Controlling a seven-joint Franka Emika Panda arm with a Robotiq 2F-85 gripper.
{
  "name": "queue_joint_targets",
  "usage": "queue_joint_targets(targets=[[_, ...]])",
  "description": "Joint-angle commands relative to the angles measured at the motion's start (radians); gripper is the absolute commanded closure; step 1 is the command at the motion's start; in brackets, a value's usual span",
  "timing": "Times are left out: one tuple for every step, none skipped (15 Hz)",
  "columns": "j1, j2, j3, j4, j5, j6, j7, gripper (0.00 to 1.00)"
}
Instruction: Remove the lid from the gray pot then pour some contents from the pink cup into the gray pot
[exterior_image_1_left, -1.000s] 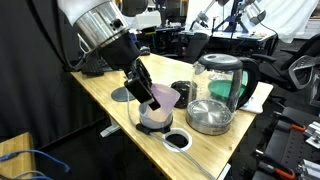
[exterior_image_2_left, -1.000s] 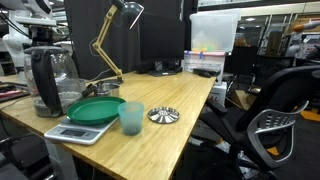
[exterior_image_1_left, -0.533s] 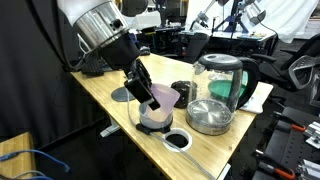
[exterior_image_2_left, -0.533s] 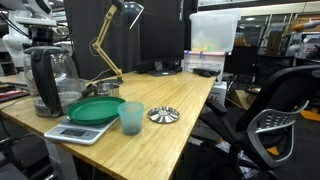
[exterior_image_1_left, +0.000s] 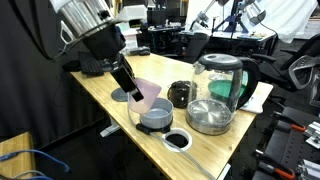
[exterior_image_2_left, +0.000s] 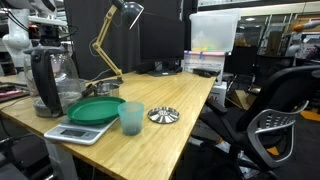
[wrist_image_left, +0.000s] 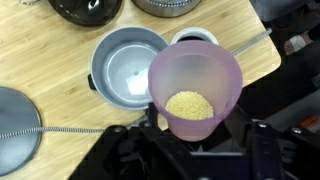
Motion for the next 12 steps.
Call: queue_joint_targets(targets=[[-0.023, -0.004, 0.033, 0.021, -0.001, 0.046, -0.13, 0.57], [-0.028, -0.013, 0.038, 0.014, 0.003, 0.069, -0.162, 0.57], [-0.036, -0.022, 0.043, 0.003, 0.008, 0.095, -0.189, 0.57], [-0.042, -0.036, 0.042, -0.019, 0.02, 0.129, -0.222, 0.57], [-0.05, -0.04, 0.045, -0.029, 0.029, 0.151, -0.251, 0.57], [-0.059, -0.043, 0.045, -0.037, 0.04, 0.171, -0.277, 0.57], [-0.071, -0.05, 0.046, -0.053, 0.054, 0.196, -0.297, 0.57], [-0.082, -0.057, 0.048, -0.067, 0.069, 0.219, -0.32, 0.57], [-0.094, -0.065, 0.051, -0.087, 0.083, 0.244, -0.342, 0.57], [-0.106, -0.073, 0.055, -0.109, 0.1, 0.266, -0.365, 0.57], [-0.117, -0.085, 0.06, -0.139, 0.12, 0.29, -0.384, 0.57], [-0.127, -0.102, 0.064, -0.179, 0.139, 0.32, -0.395, 0.57]])
